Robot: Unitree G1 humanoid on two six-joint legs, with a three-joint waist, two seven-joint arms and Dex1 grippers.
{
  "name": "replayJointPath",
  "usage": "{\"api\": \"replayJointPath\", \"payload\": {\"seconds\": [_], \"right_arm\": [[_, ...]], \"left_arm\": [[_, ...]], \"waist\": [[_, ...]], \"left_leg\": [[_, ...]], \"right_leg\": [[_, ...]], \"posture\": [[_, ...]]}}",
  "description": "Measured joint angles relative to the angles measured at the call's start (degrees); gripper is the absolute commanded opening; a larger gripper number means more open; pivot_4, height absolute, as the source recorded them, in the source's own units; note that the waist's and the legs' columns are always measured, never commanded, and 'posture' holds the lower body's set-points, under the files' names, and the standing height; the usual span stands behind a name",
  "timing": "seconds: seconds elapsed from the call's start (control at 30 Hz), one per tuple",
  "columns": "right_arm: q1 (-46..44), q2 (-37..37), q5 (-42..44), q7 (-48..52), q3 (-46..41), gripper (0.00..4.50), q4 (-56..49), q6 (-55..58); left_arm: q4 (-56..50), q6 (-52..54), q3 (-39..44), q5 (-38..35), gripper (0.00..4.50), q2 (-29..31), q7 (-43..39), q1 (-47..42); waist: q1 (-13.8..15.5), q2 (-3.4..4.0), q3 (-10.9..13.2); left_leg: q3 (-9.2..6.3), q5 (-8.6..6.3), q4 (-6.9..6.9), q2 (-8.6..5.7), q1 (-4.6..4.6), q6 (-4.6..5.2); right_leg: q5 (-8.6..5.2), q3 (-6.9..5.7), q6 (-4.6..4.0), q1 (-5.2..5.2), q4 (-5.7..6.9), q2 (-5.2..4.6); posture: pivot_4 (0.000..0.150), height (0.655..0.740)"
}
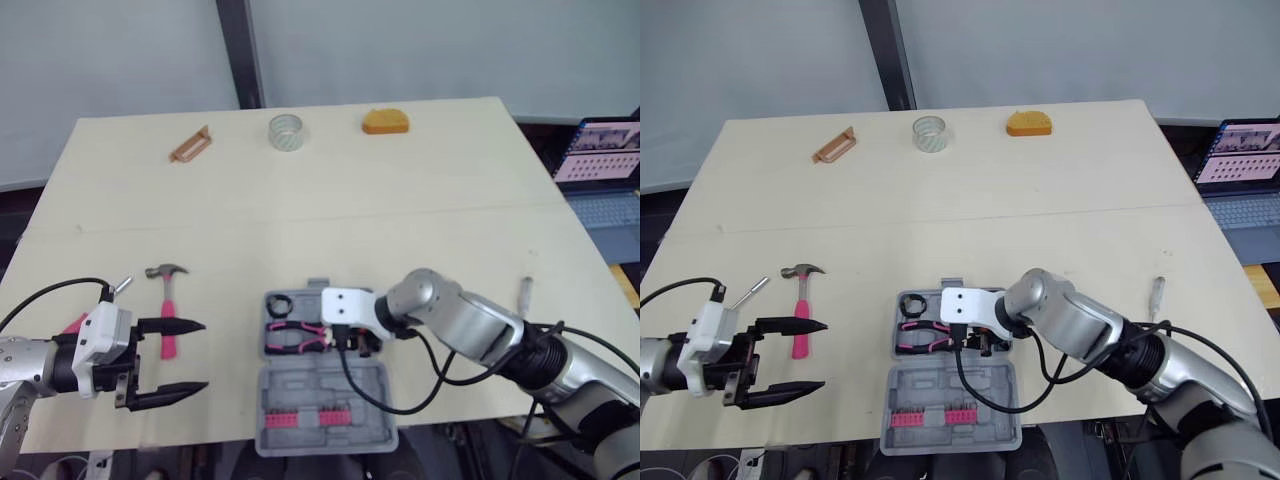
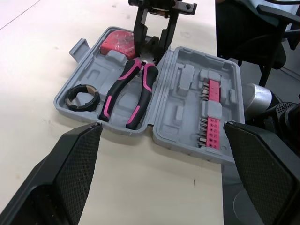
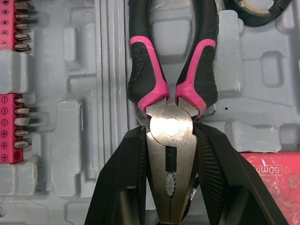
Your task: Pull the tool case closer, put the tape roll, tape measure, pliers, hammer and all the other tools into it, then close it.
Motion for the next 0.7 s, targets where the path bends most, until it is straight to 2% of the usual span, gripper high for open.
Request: {"api": "replayJointPath", "payload": {"seconds": [0.1,0.13,0.17,0.33,0.43,0.53,0.7], "right_arm": [[0.7,0.2,0.0,0.9,0.0,3.81,0.7,-0.5],[0.8,0.2,-0.1,1.2,0.0,4.18,0.7,-0.5],[0.8,0.2,0.0,1.4,-0.2,4.35,0.6,-0.6],[1.4,-0.7,1.4,1.9,-6.1,4.35,-2.8,0.7],[5.3,-0.4,2.0,1.5,-10.6,4.35,-4.2,-1.9],[11.0,2.4,3.2,0.5,-13.6,3.49,-3.8,-5.4],[16.4,7.8,4.7,-2.5,-19.5,1.03,-1.3,-10.8]], "left_arm": [[0.0,0.0,0.2,0.0,4.5,0.0,0.0,0.0],[0.0,0.1,0.2,0.0,4.5,-0.1,0.0,0.0],[0.0,0.1,0.2,0.0,4.5,-0.1,0.0,-0.1],[-0.5,1.1,0.2,-2.2,4.5,-1.7,0.5,-1.5],[-0.7,1.4,0.1,-2.6,4.5,-2.3,1.0,-1.8],[-0.4,0.7,-0.7,-2.2,4.5,-3.6,1.4,-1.9],[0.2,-2.5,-2.0,-1.8,4.5,-6.3,1.4,-2.6]], "waist": [[0.0,0.0,0.0],[0.0,0.0,0.0],[0.0,0.0,0.0],[0.1,-0.03,0.0],[0.1,-0.18,-0.1],[0.1,-0.2,-0.1],[0.1,-0.22,-0.1]], "left_leg": [[0.0,0.0,0.01,0.0,0.0,0.0],[0.0,0.0,0.01,0.0,0.0,0.0],[0.0,0.0,0.01,0.0,0.0,0.0],[0.0,0.0,0.01,0.0,0.0,0.0],[0.0,0.0,0.0,0.0,0.02,0.0],[0.0,0.0,0.02,0.0,0.03,0.0],[0.01,0.0,0.05,0.01,0.04,0.0]], "right_leg": [[0.0,0.0,0.0,0.01,0.0,0.0],[0.0,0.0,0.0,0.01,0.0,0.0],[0.0,0.0,0.0,0.01,0.0,0.0],[0.0,-0.01,0.0,0.02,0.0,0.0],[0.0,-0.02,0.0,0.05,-0.01,0.0],[0.0,-0.02,0.0,0.05,0.01,0.0],[0.0,-0.03,0.0,0.06,0.02,0.0]], "posture": [[0.15,0.74],[0.15,0.74],[0.15,0.74],[0.15,0.74],[0.15,0.74],[0.15,0.74],[0.15,0.74]]}}
